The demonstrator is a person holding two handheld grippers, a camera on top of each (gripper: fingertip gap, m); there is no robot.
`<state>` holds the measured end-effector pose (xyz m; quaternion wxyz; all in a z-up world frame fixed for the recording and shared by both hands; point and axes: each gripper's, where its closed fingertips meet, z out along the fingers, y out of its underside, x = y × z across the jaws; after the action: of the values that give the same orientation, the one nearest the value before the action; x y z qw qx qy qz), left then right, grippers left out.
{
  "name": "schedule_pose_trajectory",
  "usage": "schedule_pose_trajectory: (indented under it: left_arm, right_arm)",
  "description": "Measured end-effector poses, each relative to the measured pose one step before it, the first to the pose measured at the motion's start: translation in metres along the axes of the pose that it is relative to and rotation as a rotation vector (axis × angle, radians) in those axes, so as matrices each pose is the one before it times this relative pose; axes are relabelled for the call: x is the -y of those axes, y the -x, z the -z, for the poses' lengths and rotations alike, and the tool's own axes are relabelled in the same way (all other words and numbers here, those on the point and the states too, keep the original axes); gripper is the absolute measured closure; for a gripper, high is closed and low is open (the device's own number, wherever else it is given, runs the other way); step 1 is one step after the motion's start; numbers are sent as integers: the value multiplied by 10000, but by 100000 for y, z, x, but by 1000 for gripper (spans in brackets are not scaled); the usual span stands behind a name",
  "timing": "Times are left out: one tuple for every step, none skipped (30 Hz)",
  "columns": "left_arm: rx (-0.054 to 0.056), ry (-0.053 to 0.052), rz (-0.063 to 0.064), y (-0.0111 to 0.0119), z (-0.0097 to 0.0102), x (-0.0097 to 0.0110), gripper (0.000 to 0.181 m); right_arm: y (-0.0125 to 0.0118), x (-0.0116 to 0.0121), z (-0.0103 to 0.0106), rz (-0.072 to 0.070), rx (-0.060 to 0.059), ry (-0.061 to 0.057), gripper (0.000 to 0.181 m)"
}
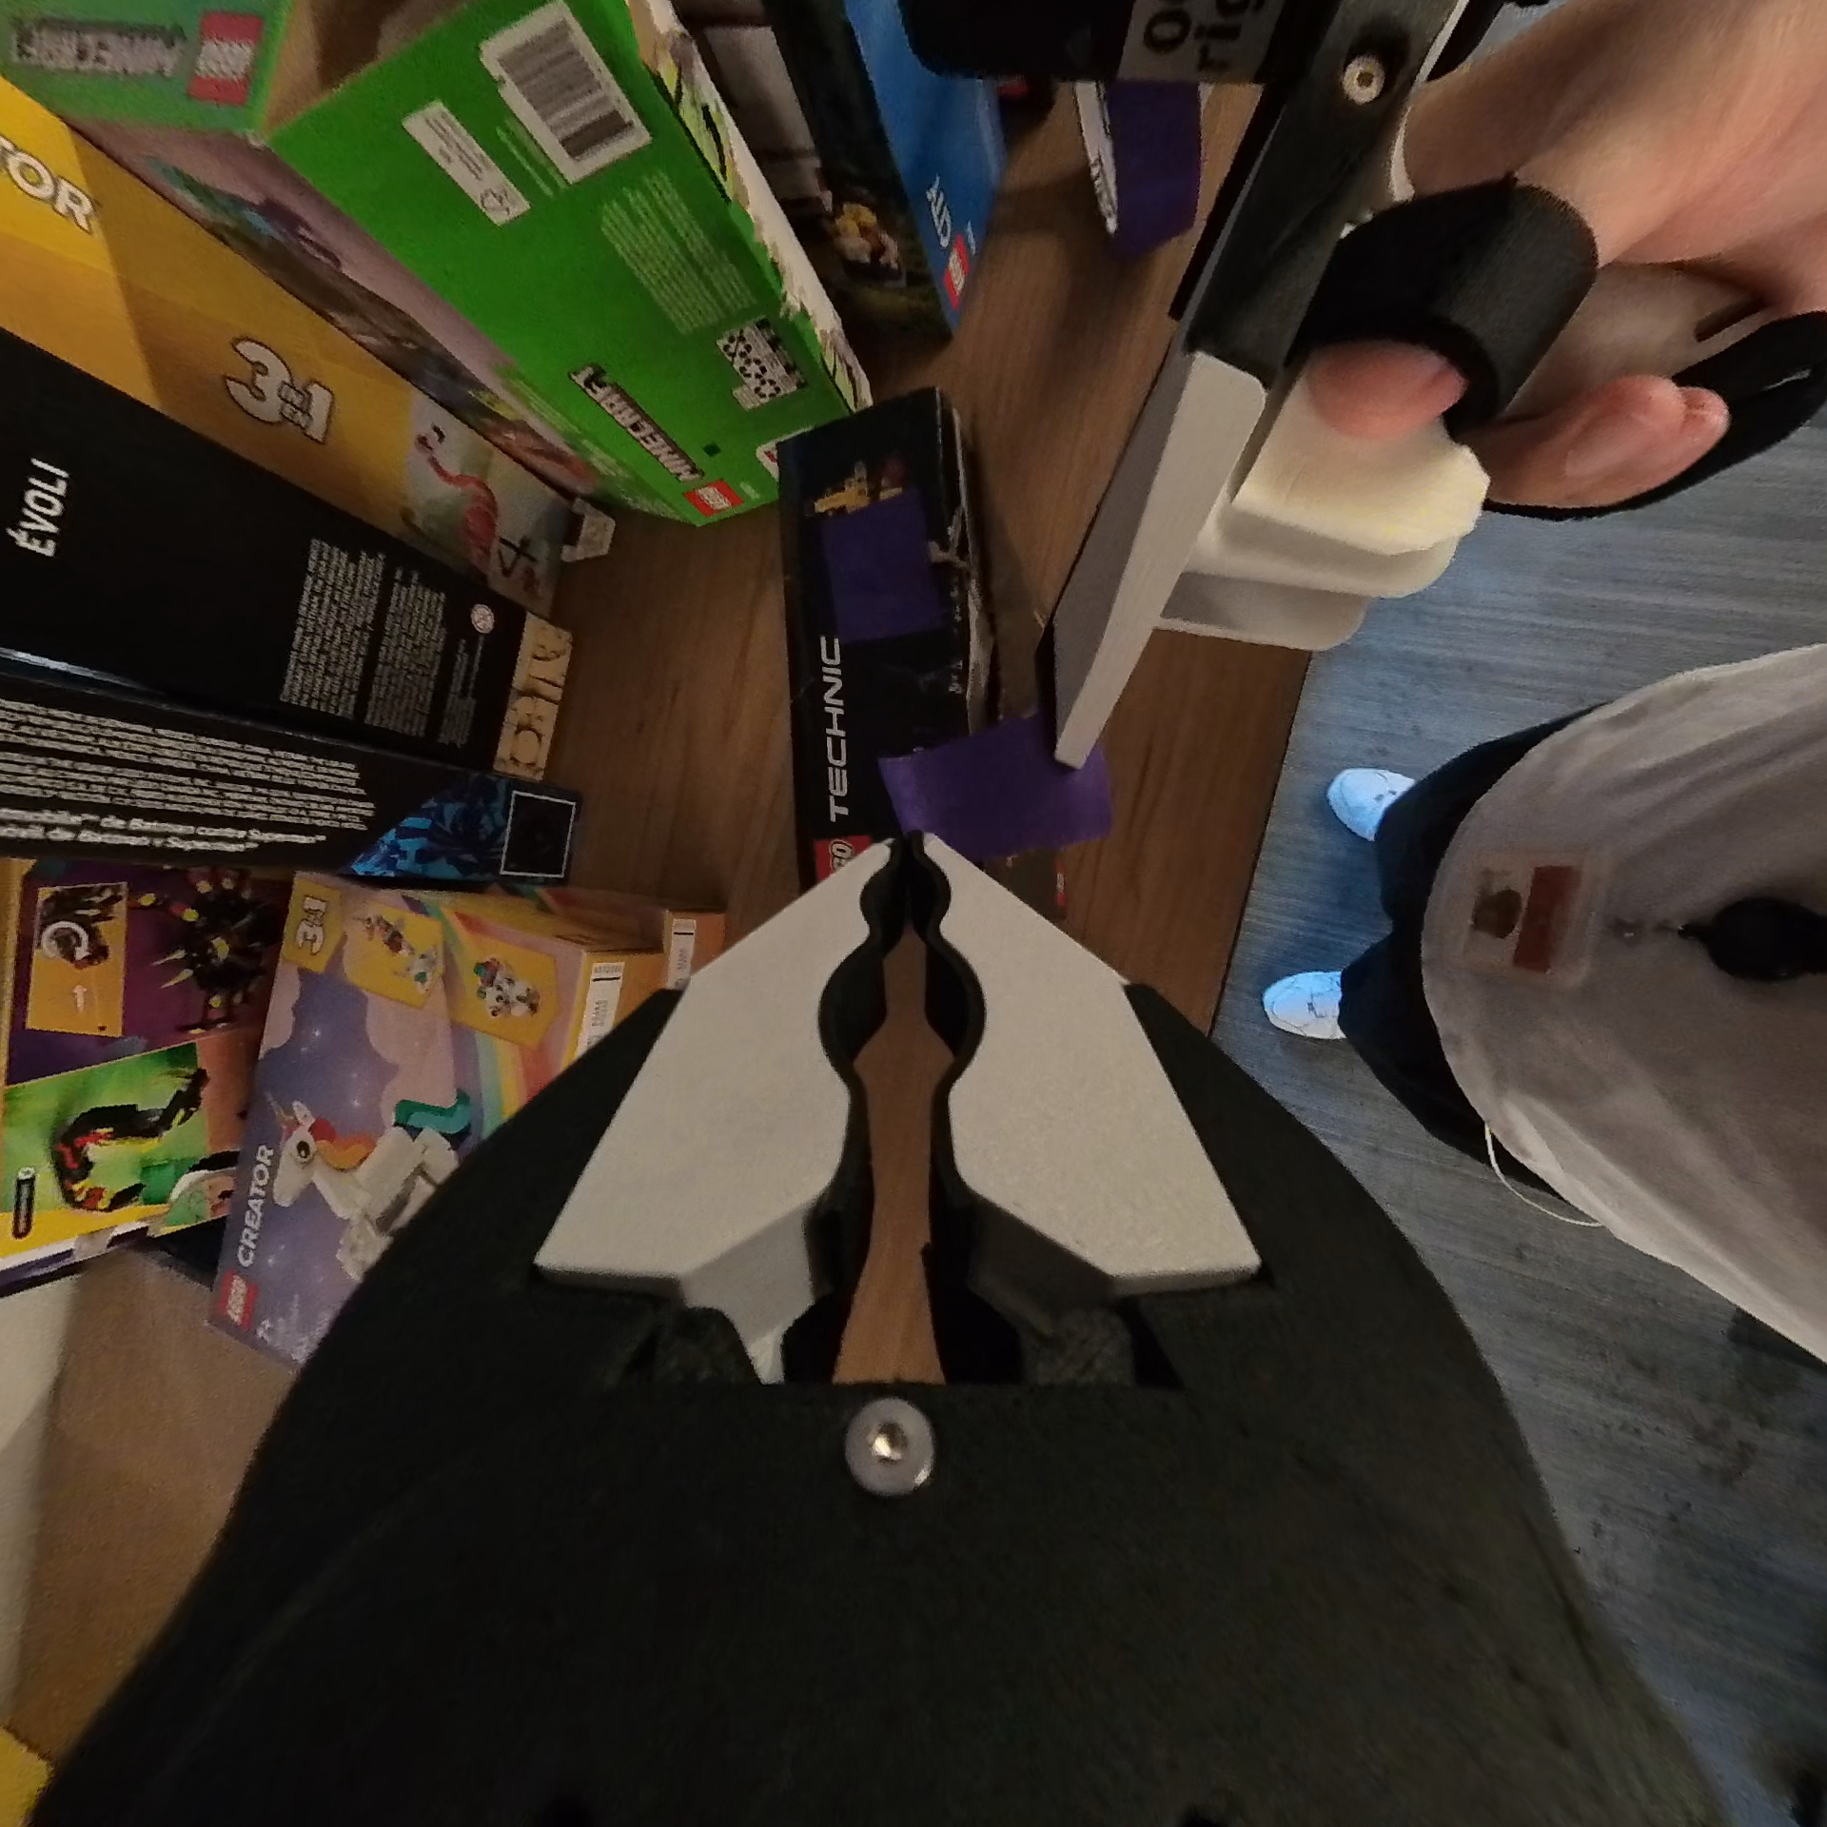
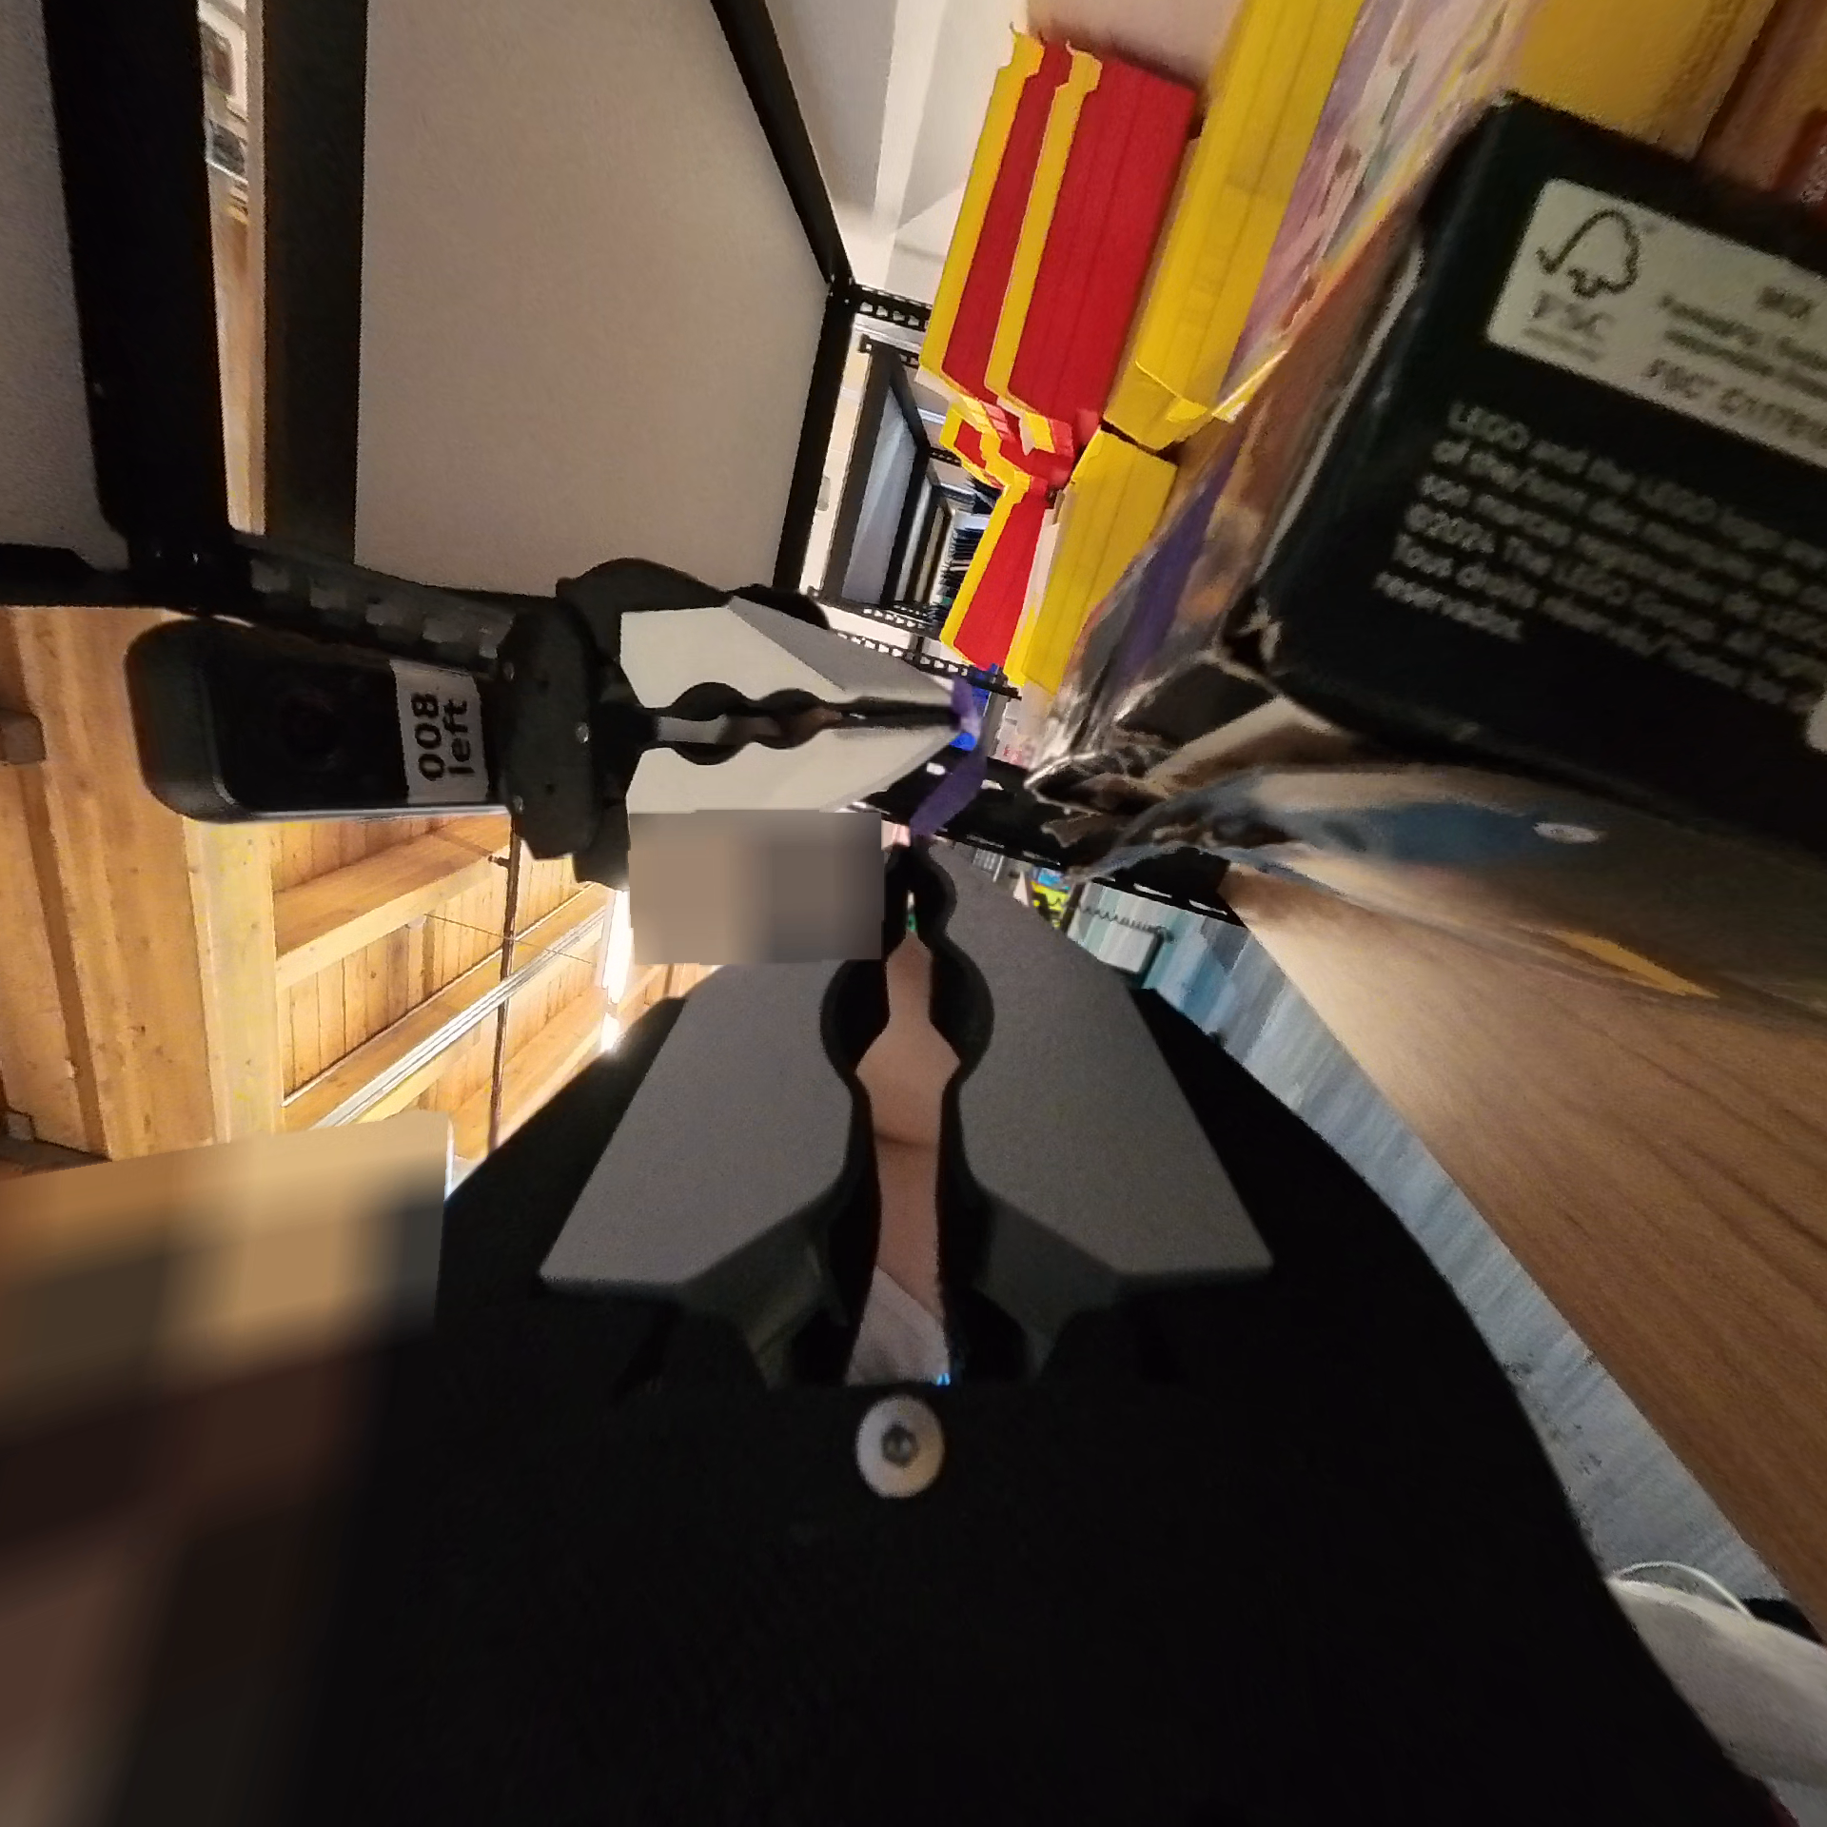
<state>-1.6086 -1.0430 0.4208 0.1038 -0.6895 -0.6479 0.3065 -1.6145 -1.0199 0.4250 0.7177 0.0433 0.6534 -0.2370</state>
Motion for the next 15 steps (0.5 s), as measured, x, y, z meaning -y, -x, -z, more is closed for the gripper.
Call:
schedule_pose_trajectory:
  left_arm:
    - [-61,87,25,-2,-174,-144,181]
    - [-19,78,1,42,-144,-130,181]
    - [-21,55,-8,12,-132,-102,181]
    - [-19,41,-6,-3,-123,-83,181]
    - [5,33,-4,33,-115,-74,181]
    - [1,36,-4,20,-108,-62,181]
    - [-12,46,-9,6,-101,-77,181]
    - [5,49,-11,18,-115,-66,181]
    - [17,49,-10,37,-112,-52,181]
    - [-22,57,-18,-25,-117,-59,181]
    - [-34,67,-28,-69,-124,-68,181]
    - [3,61,-28,-11,-101,-67,181]
    - [33,69,-22,36,-98,-77,181]
    - [45,96,-25,55,-74,-123,181]
    - [46,75,-26,49,-36,-97,181]
  right_arm:
    - [-19,-36,-66,-85,25,17,181]
    - [-12,-22,-54,-51,11,-5,181]
    - [-63,-54,-63,23,-40,12,181]
    - [-67,-31,-62,39,-45,14,181]
    - [-73,-3,-63,8,-27,1,181]
    - [-81,-3,-61,-10,-18,8,181]
    - [-119,15,-37,13,-42,0,181]
    - [-106,58,-15,31,-48,-21,181]
    - [-67,71,12,39,-35,-11,181]
    - [-38,89,14,33,-24,-19,181]
    - [-14,72,33,11,-6,-14,181]
    - [-7,39,16,18,-9,11,181]
    - [-58,3,12,31,-36,17,181]
    - [-81,5,10,1,-31,13,181]
    - [-70,-25,2,-24,-15,23,181]
